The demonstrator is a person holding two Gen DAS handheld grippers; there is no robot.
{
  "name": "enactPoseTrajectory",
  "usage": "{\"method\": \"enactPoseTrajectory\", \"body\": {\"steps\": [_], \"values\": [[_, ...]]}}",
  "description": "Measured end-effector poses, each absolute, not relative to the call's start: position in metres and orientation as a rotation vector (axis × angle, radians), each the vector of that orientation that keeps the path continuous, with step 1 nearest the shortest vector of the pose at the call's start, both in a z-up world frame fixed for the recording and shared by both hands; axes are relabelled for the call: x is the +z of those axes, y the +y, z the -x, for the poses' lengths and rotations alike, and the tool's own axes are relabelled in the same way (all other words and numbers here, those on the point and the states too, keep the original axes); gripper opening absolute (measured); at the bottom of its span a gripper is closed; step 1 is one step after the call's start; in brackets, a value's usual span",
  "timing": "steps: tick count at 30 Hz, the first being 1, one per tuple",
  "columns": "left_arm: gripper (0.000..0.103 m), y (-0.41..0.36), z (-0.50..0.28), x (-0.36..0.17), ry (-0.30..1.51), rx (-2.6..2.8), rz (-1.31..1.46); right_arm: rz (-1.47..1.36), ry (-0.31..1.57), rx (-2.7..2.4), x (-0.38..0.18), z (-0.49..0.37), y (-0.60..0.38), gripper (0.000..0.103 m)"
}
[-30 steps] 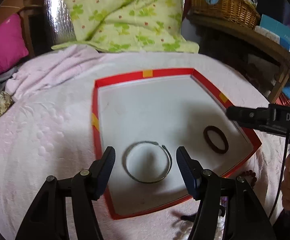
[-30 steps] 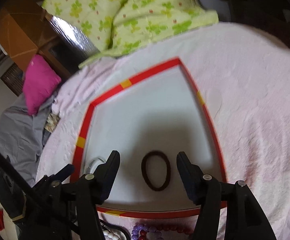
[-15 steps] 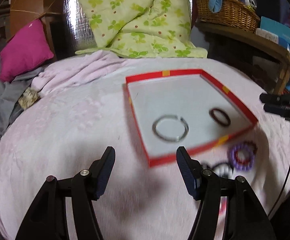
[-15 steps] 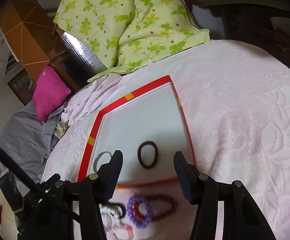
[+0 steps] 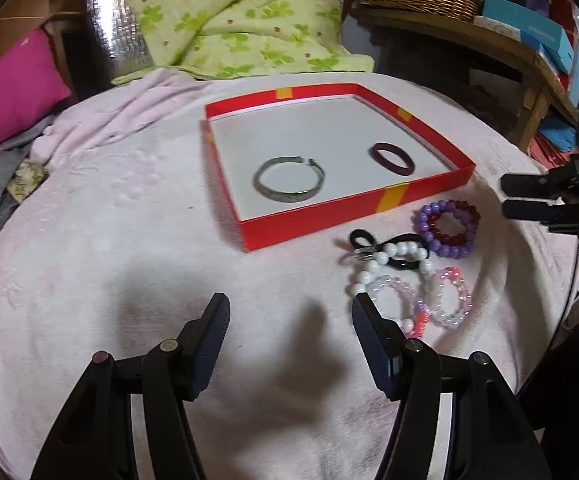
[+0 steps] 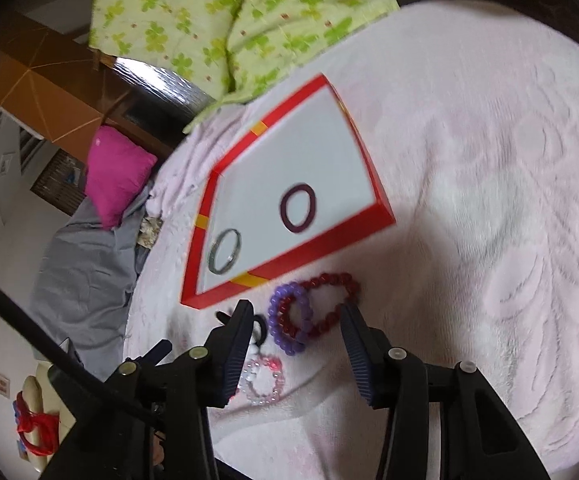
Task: Organize jewelry
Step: 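Withdraw both open tools from the tray back toward the remaining bracelets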
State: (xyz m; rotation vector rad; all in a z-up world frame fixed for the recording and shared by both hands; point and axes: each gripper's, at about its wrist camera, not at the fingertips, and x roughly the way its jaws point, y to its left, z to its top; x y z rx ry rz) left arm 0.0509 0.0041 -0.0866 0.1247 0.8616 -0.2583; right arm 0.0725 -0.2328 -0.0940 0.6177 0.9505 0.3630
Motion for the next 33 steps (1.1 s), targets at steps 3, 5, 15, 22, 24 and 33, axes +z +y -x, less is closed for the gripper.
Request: {"method": "enactPoseTrajectory", "body": {"steps": [3, 5, 15, 22, 24, 33], "values": [[0.065, -0.003, -0.053, -0.089, 0.869, -0.283, -0.143, -0.624, 0.993, 0.345, -0.103, -0.079, -0.230, 0.044], [0.065, -0.007, -0.056, -0.092, 0.882, -0.282, -0.154, -0.622, 1.008, 0.339, -0.106, -0.082, -0.228, 0.044], [0.065, -0.014, -0.059, -0.095, 0.904, -0.266, -0.188, -0.562, 1.052, 0.315, -0.111, -0.085, -0.212, 0.044], [0.065, -0.016, -0.059, -0.095, 0.901, -0.256, -0.203, -0.552, 1.062, 0.317, -0.113, -0.087, -0.206, 0.044], [0.065, -0.016, -0.058, -0.094, 0.898, -0.251, -0.207, -0.546, 1.063, 0.318, -0.113, -0.087, -0.202, 0.044], [0.065, -0.016, -0.056, -0.093, 0.889, -0.226, -0.235, -0.481, 1.085, 0.291, -0.119, -0.089, -0.190, 0.024]]}}
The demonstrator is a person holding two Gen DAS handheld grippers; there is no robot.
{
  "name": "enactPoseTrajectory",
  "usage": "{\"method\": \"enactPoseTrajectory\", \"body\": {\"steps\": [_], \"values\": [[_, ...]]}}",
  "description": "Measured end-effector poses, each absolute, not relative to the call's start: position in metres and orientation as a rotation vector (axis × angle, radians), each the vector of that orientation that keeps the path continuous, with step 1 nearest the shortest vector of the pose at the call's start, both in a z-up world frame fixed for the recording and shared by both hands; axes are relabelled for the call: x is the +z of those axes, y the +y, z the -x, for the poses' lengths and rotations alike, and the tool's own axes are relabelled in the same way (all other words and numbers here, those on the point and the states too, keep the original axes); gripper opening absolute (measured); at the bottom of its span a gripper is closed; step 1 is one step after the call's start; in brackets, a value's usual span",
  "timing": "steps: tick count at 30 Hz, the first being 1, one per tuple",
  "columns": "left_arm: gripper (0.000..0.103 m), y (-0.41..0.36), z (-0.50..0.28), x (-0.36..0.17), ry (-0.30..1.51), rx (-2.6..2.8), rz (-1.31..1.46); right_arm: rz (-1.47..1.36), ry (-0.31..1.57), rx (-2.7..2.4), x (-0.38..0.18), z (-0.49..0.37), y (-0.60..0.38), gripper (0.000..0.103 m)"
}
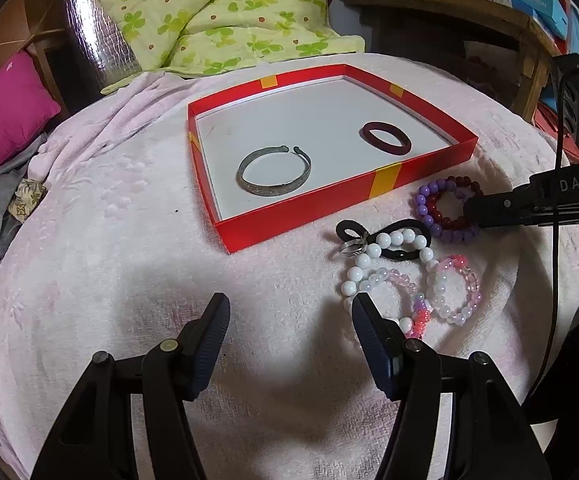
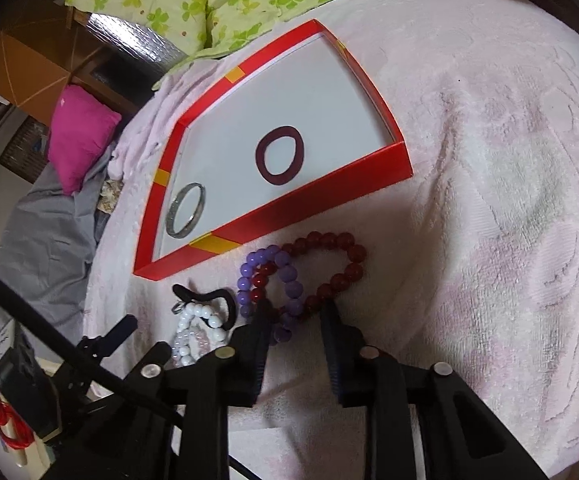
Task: Organize jewelry
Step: 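Withdraw both open tools from the tray back toward the remaining bracelets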
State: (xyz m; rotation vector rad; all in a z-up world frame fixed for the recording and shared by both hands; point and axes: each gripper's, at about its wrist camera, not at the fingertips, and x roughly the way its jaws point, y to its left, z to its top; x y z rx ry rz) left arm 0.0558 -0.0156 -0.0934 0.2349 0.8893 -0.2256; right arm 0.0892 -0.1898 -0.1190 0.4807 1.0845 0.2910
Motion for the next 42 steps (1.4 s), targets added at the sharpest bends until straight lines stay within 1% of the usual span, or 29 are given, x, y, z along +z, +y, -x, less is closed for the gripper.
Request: {"method": "enactPoseTrajectory", "body": {"steps": [2, 5, 13, 27, 42], "values": [[0.065, -0.015, -0.056, -0.093, 0.887, -0.221, -0.241, -0.462, 1.079, 0.283, -0.119, -0.089, -0.189, 0.018], [0.065, -0.014, -0.055, -0.093, 0.881, -0.208, -0.255, -0.425, 1.072, 0.261, -0.118, -0.090, -0.185, 0.014], [0.065, -0.009, -0.053, -0.089, 0.860, -0.185, -0.285, -0.352, 1.022, 0.196, -0.110, -0.087, -0.183, 0.011], [0.065, -0.003, -0.049, -0.090, 0.853, -0.177, -0.315, -0.382, 1.009, 0.156, -0.109, -0.085, -0.205, 0.011], [0.065, 0.012, -0.038, -0.089, 0.894, -0.356, -0.169, -0.424, 1.003, 0.192, -0.113, -0.078, -0.222, 0.011]]}}
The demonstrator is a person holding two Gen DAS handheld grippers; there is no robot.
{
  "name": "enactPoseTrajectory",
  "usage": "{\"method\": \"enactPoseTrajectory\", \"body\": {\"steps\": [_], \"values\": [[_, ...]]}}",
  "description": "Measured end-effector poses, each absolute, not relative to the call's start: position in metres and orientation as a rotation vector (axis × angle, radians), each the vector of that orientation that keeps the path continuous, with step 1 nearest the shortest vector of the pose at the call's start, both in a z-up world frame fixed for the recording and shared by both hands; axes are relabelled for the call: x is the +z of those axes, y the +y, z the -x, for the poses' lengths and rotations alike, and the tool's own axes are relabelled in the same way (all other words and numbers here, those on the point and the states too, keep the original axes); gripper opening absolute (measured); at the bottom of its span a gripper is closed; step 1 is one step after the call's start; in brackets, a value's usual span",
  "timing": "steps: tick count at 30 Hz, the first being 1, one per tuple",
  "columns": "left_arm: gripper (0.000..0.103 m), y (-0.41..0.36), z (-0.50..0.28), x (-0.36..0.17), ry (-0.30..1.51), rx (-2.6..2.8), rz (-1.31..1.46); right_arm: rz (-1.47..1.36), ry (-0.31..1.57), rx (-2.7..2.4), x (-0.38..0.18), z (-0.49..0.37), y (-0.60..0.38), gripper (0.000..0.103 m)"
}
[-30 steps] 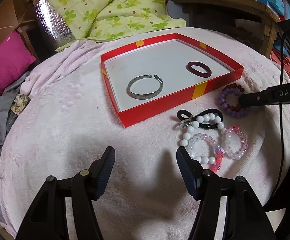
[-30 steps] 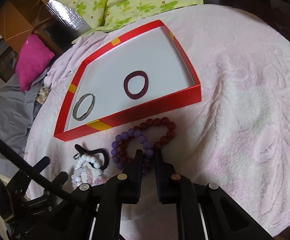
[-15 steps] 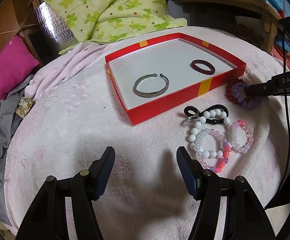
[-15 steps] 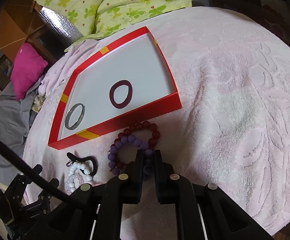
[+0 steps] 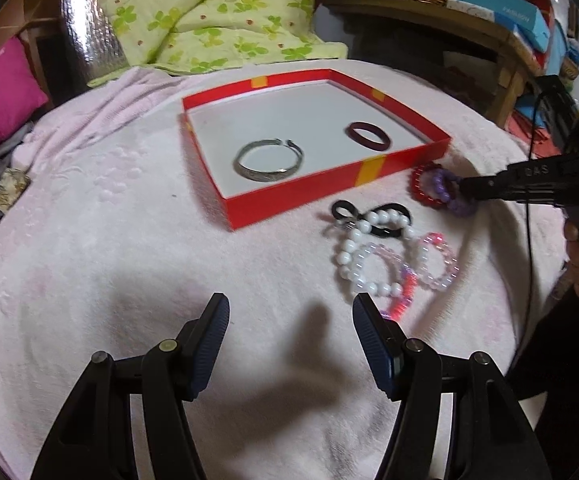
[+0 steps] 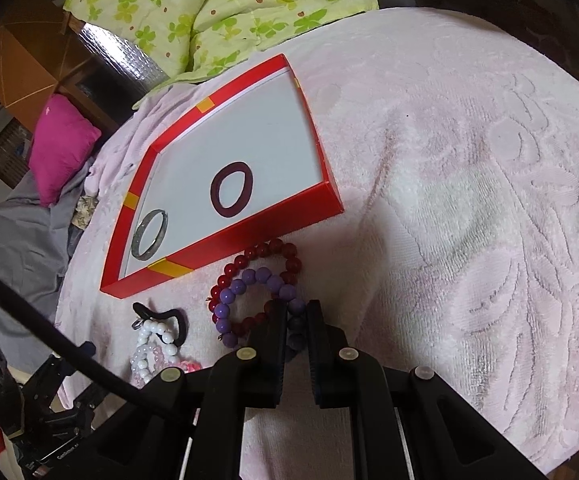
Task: Organize jewelry
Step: 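Withdraw both open tools from the tray back toward the remaining bracelets, then grasp the pink crystal bracelet with the left tool while the right grasps the purple bracelet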
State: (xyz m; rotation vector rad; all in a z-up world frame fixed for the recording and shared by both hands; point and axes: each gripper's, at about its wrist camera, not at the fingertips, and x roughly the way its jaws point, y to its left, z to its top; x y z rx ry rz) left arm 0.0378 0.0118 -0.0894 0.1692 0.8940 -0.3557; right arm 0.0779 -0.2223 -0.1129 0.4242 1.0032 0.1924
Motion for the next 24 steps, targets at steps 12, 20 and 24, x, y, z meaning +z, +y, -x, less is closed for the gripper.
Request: {"method": "enactPoseTrajectory", "body": {"steps": [12, 20, 24], "values": [[0.066, -0.014, -0.044, -0.104, 0.970, -0.454, -0.100, -0.518, 0.997, 0.220, -0.112, -0.078, -0.235, 0.013], [0.057, -0.012, -0.048, -0.105, 0.959, -0.494, -0.036, -0.625, 0.973, 0.220, -0.112, -0.077, -0.252, 0.033], [0.038, -0.017, -0.047, -0.105, 0.958, -0.542, -0.021, -0.573, 0.949, 0.220, -0.108, -0.079, -0.244, 0.033]]}}
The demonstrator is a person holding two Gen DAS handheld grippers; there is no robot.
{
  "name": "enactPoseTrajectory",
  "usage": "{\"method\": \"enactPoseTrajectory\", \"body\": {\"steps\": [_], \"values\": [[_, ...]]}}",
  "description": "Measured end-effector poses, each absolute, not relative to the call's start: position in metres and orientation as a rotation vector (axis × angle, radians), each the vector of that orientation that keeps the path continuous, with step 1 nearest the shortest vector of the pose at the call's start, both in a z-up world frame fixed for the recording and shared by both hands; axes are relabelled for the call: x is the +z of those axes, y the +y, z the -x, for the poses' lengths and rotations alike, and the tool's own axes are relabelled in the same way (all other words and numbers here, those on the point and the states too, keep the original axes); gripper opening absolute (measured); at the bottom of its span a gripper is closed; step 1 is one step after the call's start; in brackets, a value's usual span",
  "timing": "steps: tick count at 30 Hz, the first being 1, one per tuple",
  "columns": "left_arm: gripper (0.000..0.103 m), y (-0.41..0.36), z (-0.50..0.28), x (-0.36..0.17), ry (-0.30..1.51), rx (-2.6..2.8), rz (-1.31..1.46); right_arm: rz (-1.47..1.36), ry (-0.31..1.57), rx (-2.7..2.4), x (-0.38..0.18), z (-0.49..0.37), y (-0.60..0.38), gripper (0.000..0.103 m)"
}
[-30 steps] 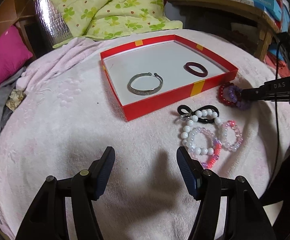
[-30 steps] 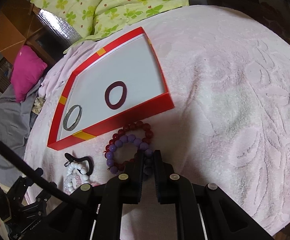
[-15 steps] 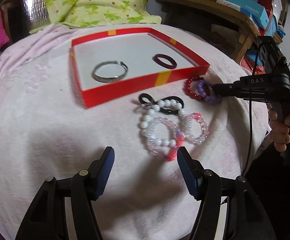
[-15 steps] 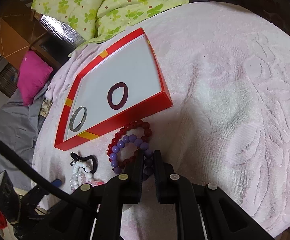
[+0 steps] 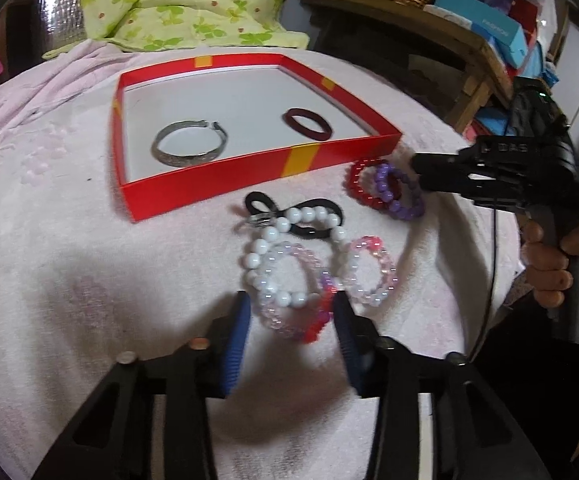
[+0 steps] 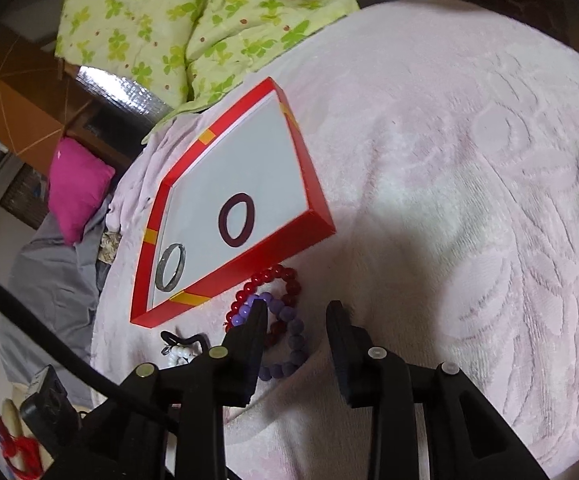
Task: Organize jewelry
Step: 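Grasp the pink crystal bracelet with the left tool while the right grasps the purple bracelet, then place the pink crystal bracelet in the tray with the left tool while the right places the purple one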
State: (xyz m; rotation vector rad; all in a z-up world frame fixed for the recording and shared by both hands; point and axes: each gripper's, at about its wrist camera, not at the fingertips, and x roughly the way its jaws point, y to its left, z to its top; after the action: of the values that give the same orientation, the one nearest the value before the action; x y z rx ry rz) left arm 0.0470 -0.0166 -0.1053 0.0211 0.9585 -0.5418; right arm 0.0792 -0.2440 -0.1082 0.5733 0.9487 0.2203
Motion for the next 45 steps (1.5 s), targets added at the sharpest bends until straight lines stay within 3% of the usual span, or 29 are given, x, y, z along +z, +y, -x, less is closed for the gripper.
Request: {"method": "enactPoseTrajectory", "body": {"steps": [2, 4, 7, 10, 27, 45], "values": [[0.035, -0.017, -0.047, -0.106, 0.963, -0.549, -0.012, -0.547, 0.950, 0.222, -0.109, -0.082, -0.239, 0.033], [0.024, -0.017, -0.047, -0.106, 0.965, -0.556, -0.005, -0.508, 0.985, 0.227, -0.115, -0.087, -0.230, 0.033], [0.014, -0.016, -0.047, -0.107, 0.971, -0.568, 0.008, -0.402, 0.979, 0.228, -0.114, -0.088, -0.214, 0.015], [0.011, -0.015, -0.047, -0.106, 0.969, -0.566, 0.015, -0.310, 0.958, 0.214, -0.110, -0.083, -0.202, 0.011], [0.008, -0.014, -0.044, -0.083, 0.901, -0.625, 0.072, -0.342, 0.734, 0.307, -0.068, -0.062, -0.200, 0.011], [0.008, -0.009, -0.093, -0.018, 0.752, -0.614, 0.153, -0.389, 0.680, 0.366, -0.042, -0.098, -0.176, 0.011]]}}
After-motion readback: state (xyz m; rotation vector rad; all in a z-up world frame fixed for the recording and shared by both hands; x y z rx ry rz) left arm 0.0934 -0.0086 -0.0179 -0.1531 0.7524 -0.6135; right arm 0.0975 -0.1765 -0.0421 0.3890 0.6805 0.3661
